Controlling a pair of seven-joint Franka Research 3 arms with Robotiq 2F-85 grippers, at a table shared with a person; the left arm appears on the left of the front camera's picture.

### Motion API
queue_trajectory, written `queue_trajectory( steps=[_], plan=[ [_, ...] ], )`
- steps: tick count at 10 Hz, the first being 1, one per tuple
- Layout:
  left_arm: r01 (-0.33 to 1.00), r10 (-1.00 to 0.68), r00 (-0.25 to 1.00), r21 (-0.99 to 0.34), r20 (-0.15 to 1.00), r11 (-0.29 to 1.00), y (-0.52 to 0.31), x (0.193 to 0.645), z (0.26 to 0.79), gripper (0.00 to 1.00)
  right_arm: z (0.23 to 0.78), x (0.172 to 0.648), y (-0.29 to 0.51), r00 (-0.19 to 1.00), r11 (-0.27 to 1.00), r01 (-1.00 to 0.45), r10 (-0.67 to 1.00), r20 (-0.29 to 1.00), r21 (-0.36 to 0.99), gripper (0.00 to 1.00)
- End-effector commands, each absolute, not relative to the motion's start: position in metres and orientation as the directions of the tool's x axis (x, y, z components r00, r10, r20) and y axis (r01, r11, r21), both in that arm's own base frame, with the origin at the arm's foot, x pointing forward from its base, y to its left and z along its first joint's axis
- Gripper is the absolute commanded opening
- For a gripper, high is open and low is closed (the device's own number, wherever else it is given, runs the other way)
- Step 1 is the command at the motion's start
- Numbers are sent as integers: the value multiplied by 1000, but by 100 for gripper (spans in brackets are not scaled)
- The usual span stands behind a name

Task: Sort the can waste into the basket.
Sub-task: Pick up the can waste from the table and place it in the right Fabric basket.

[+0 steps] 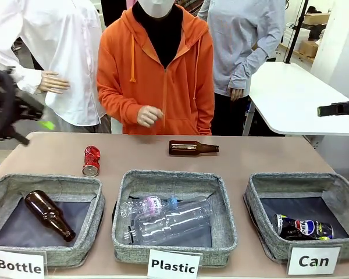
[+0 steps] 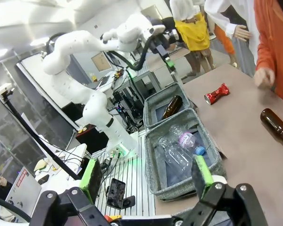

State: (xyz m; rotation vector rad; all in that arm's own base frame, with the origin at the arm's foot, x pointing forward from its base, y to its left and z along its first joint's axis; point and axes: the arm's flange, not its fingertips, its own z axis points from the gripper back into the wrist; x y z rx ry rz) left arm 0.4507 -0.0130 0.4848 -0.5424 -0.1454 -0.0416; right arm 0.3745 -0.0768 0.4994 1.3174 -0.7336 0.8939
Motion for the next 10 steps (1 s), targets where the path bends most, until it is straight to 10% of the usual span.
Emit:
queue_trajectory(
  steps=[1, 10],
  plan=[
    [21, 27, 993, -391, 118, 920, -42, 487, 473, 100, 500, 374, -78, 468, 22, -883, 137, 873, 469, 100],
    [-97, 121, 965, -113, 232, 989, -121, 557, 367, 100, 500, 374, -78, 468, 22, -883, 137, 873, 469, 100]
  ],
)
